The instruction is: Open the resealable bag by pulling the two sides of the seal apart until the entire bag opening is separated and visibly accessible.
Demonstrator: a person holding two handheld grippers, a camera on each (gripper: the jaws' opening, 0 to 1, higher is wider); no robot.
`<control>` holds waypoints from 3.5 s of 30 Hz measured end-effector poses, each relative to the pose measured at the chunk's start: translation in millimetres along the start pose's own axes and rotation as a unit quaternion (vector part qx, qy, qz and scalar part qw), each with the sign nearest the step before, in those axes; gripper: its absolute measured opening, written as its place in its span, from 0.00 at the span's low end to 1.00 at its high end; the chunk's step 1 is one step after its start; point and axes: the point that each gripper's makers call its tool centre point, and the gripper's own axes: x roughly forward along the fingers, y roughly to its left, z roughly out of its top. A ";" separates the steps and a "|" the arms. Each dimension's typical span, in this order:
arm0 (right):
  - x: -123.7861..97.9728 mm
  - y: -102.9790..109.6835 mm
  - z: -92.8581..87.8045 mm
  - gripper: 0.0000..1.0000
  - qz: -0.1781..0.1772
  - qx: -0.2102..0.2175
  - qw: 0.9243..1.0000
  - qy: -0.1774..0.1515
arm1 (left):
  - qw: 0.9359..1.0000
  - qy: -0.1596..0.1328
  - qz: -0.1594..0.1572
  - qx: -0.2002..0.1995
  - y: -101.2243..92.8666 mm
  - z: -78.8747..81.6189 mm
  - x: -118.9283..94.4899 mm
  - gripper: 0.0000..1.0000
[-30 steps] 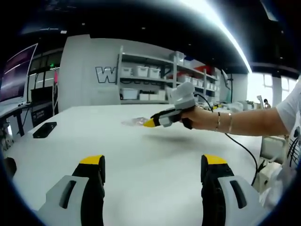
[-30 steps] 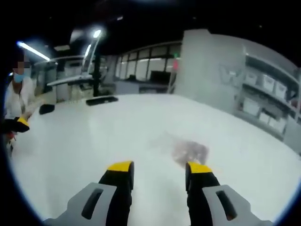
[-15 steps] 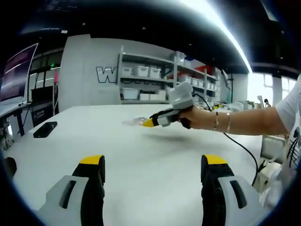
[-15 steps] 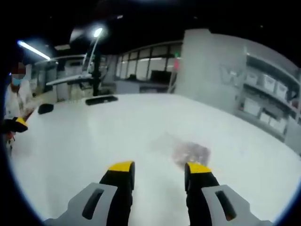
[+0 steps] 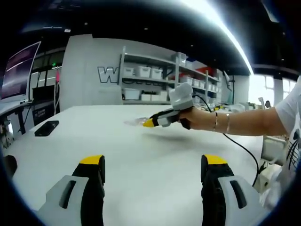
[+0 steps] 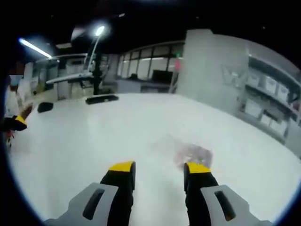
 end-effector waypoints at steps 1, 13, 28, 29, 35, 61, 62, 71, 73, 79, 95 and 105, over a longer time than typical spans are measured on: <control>0.4 -0.3 0.0 0.39 -0.001 -0.001 1.000 0.000 | 1.000 0.000 0.001 0.000 0.4 -0.4 -0.8 0.83; 5.8 4.5 0.0 0.37 0.003 -0.010 1.000 0.003 | 1.000 -0.001 0.003 -0.003 2.4 -2.0 -1.8 0.83; 13.0 8.6 -1.4 0.37 0.003 -0.008 1.000 0.005 | 1.000 0.003 0.003 -0.006 6.7 -4.0 2.1 0.83; 13.8 9.9 -1.4 0.37 0.005 -0.011 1.000 0.005 | 1.000 0.003 0.003 -0.007 7.3 -3.6 2.4 0.83; 18.0 9.4 0.3 0.36 0.000 -0.039 0.999 0.007 | 1.000 0.005 0.002 -0.008 8.0 -4.1 5.0 0.83; 32.9 6.4 5.4 0.35 -0.002 -0.093 0.996 0.006 | 1.000 0.003 0.006 -0.010 12.2 -1.4 6.1 0.83; 33.4 6.3 4.9 0.35 -0.002 -0.093 0.996 0.006 | 1.000 0.003 0.006 -0.010 12.2 -1.4 6.0 0.83; 44.8 11.5 0.7 0.35 -0.001 -0.115 0.993 0.016 | 1.000 0.003 0.009 -0.013 16.1 -2.8 4.9 0.83; 48.0 11.0 0.3 0.35 -0.001 -0.118 0.993 0.018 | 1.000 0.003 0.009 -0.014 16.9 -2.9 4.6 0.83; 54.7 7.1 2.9 0.34 -0.004 -0.110 0.994 0.015 | 1.000 0.002 0.014 -0.016 22.5 -3.3 2.2 0.83; 72.9 -2.2 3.8 0.19 -0.010 -0.078 0.997 0.007 | 1.000 -0.005 0.012 -0.028 24.3 -2.6 0.9 0.83; 73.1 -7.8 -3.2 0.00 -0.023 -0.063 0.998 0.010 | 0.999 -0.007 0.014 -0.029 25.8 -3.6 -0.5 0.83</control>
